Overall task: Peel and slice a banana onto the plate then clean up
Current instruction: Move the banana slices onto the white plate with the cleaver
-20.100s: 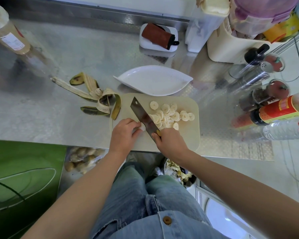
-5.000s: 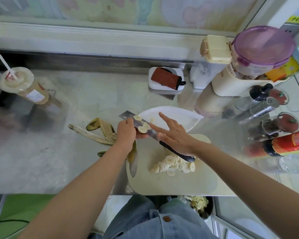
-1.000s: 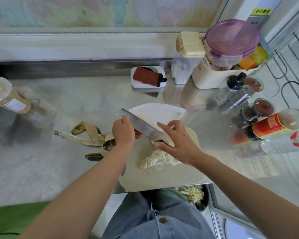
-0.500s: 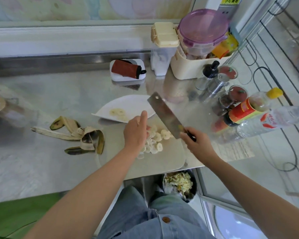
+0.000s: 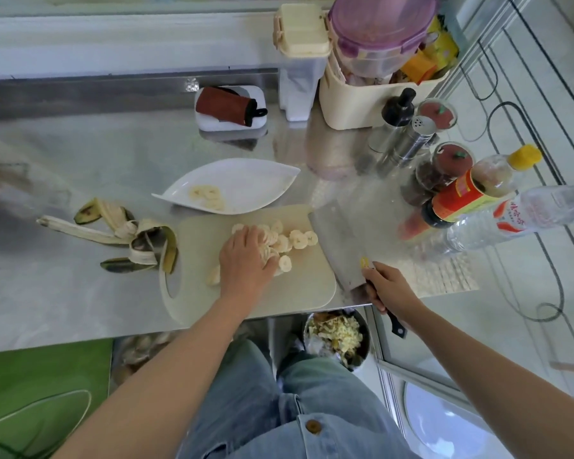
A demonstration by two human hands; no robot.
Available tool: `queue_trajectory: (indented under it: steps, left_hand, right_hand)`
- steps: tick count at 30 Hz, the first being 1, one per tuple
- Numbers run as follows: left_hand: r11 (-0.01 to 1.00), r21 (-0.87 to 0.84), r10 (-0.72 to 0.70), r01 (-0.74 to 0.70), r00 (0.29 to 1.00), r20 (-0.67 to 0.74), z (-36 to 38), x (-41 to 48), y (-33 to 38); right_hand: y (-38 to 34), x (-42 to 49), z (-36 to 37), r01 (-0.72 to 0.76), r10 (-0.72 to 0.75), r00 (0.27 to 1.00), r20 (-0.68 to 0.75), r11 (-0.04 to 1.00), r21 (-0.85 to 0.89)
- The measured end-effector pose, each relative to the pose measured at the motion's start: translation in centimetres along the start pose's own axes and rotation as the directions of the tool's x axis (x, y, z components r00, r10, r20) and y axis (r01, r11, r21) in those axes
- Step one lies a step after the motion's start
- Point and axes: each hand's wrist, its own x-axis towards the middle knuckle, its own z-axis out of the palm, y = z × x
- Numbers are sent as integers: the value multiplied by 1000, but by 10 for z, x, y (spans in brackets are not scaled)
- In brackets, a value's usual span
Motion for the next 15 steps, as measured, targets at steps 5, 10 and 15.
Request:
queue_trajectory:
  steps: [5,10,15]
  left_hand:
    - [999,-37,13,-14,1000,-26,3,-2,-5]
    - [999,-26,23,-24,999,-30,3,-3,-6]
    - [1000,-16,22,-22,999,-30,3,-2,-7]
  right_hand:
    - [0,5,5,-35,38,988,149,999,-23]
    - [-8,12,23,-6,29,957,288,997,-79]
    - [-20,21,27,-39,69,918,390,996,-84]
